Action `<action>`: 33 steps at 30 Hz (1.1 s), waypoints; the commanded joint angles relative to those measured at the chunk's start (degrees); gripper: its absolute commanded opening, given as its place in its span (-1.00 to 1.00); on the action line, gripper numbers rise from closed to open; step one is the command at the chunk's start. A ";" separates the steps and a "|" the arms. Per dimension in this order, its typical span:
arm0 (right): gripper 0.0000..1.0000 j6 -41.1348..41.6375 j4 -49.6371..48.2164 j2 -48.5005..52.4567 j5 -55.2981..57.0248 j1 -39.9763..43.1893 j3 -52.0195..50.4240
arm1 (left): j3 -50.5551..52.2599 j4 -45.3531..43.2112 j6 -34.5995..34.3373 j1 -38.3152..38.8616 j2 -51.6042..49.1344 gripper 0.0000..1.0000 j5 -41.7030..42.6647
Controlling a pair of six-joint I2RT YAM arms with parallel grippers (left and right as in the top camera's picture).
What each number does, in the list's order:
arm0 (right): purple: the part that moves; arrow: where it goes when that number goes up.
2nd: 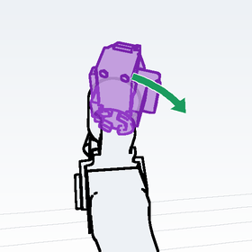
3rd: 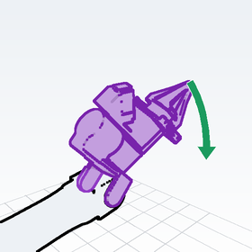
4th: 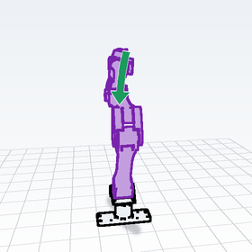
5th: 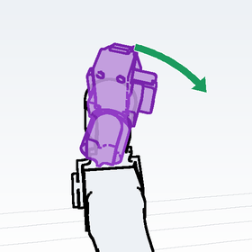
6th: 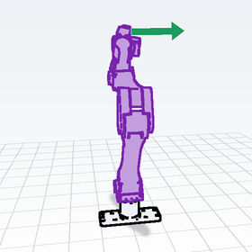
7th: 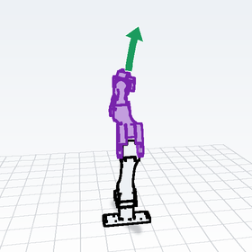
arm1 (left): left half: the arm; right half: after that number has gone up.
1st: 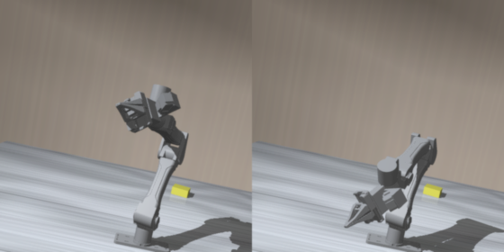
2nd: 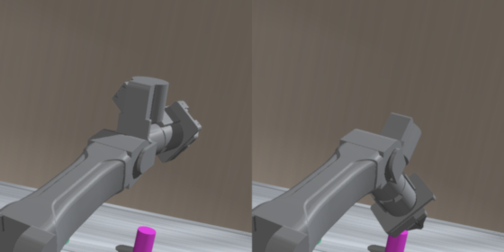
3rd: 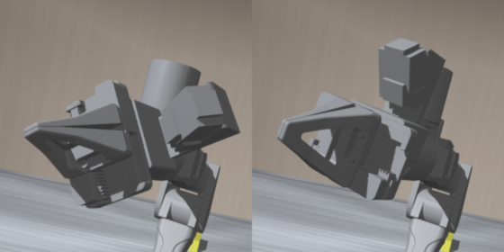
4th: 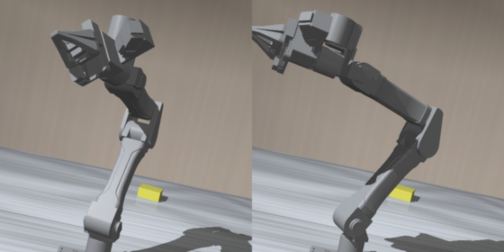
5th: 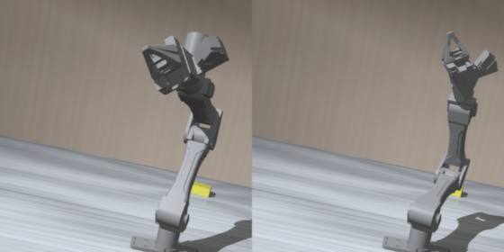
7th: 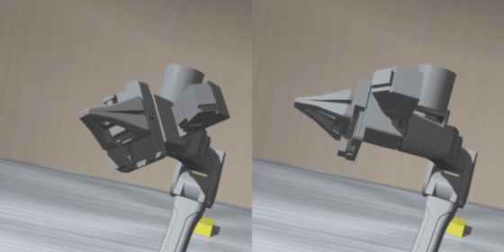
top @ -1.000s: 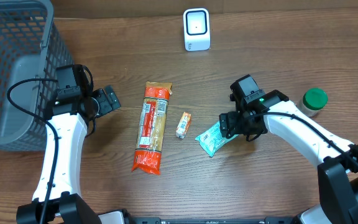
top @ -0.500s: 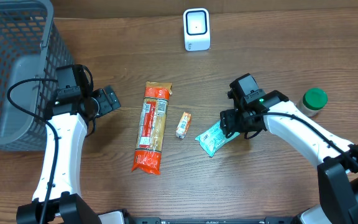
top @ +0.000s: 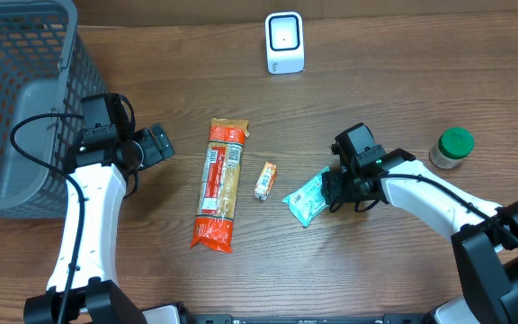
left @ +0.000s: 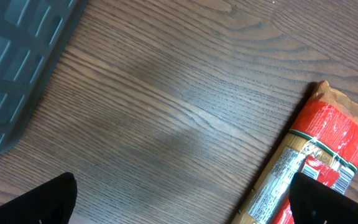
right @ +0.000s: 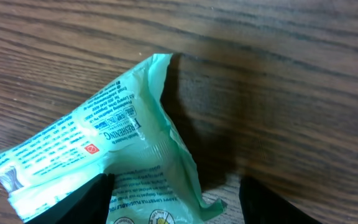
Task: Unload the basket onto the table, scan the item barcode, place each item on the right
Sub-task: 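Lower the right gripper and pinch the mint-green pack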
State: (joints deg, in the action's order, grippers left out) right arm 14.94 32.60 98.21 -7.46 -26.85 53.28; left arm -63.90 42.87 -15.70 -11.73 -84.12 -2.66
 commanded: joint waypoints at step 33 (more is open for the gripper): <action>-0.02 -1.92 -2.45 0.17 6.34 -5.66 -1.95 | -0.33 -0.02 0.90 0.09 0.96 0.99 -0.50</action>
State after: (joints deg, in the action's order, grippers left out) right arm 13.47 29.50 98.08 -4.45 -32.40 52.47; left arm -63.90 42.85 -15.70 -11.73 -84.12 -2.66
